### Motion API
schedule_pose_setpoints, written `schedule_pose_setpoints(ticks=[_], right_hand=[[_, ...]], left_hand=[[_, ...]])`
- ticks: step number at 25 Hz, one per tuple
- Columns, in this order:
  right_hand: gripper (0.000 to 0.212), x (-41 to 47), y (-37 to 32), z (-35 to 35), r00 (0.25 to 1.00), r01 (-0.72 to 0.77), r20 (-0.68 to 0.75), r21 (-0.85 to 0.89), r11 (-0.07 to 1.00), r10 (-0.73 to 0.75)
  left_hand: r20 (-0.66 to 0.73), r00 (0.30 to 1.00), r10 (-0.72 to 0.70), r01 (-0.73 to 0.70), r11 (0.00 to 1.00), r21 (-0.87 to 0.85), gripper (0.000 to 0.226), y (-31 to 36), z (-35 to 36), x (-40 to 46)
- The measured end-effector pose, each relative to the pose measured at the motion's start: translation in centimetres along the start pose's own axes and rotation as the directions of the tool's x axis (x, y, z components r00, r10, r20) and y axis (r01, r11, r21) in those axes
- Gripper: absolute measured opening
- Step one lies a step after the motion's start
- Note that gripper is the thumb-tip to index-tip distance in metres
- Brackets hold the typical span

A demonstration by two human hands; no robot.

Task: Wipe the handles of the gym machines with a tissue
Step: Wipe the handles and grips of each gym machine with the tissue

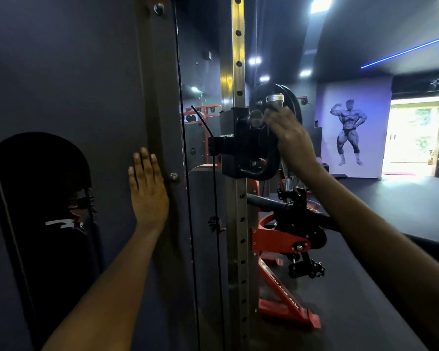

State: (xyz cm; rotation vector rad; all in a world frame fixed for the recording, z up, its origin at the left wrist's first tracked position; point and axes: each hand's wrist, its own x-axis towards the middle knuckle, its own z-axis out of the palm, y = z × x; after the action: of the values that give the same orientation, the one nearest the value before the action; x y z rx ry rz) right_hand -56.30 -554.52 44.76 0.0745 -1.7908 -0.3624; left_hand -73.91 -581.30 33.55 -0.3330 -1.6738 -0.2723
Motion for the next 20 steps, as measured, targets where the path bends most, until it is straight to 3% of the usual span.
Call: schedule_pose_setpoints(ticks=[2,6,9,11,14,15,17,20], right_hand=[[0.047,-0.8,0.0,0.0,0.997,0.058,0.060,-0.051,0.997,-0.055],[0.035,-6.6,-0.9,1.3,0.874,0.459,0.250,-0.138,0.878,-0.417],[0.031,-7.0,-0.8,1.3,0.951,0.301,0.152,-0.238,0.923,-0.271],[0.030,-8.1,-2.9,2.8,0.958,0.243,0.229,-0.321,0.915,-0.174],[0.033,-7.1,-6.7,4.7,0.803,0.277,0.596,-0.374,0.885,0.000],[0.029,-6.0,-7.5,5.1,0.753,0.257,0.656,-0.355,0.899,0.044],[0.026,-3.7,-8.4,5.4,0.690,0.227,0.722,-0.283,0.932,0.051],[0.022,-2.9,-8.6,4.4,0.728,0.136,0.671,-0.339,0.931,0.138]], left_hand=[[0.000,1.000,-0.004,0.004,1.000,0.013,0.068,0.0,0.0,0.1],[0.013,1.000,-0.009,0.009,1.000,0.007,0.067,-0.1,0.0,-0.5],[0.008,1.000,-0.006,0.006,1.000,-0.011,0.070,0.2,0.0,-0.4],[0.015,1.000,-0.001,0.001,1.000,-0.008,0.070,0.1,-0.1,-0.1],[0.030,1.000,-0.005,0.005,1.000,0.007,0.072,0.1,-0.1,-0.4],[0.038,0.999,-0.006,0.006,1.000,0.008,0.071,0.1,-0.1,-0.5],[0.044,0.999,-0.004,0.004,1.000,0.001,0.069,0.2,-0.3,-0.7],[0.028,1.000,-0.001,0.001,1.000,0.023,0.068,0.2,-0.1,-0.5]])
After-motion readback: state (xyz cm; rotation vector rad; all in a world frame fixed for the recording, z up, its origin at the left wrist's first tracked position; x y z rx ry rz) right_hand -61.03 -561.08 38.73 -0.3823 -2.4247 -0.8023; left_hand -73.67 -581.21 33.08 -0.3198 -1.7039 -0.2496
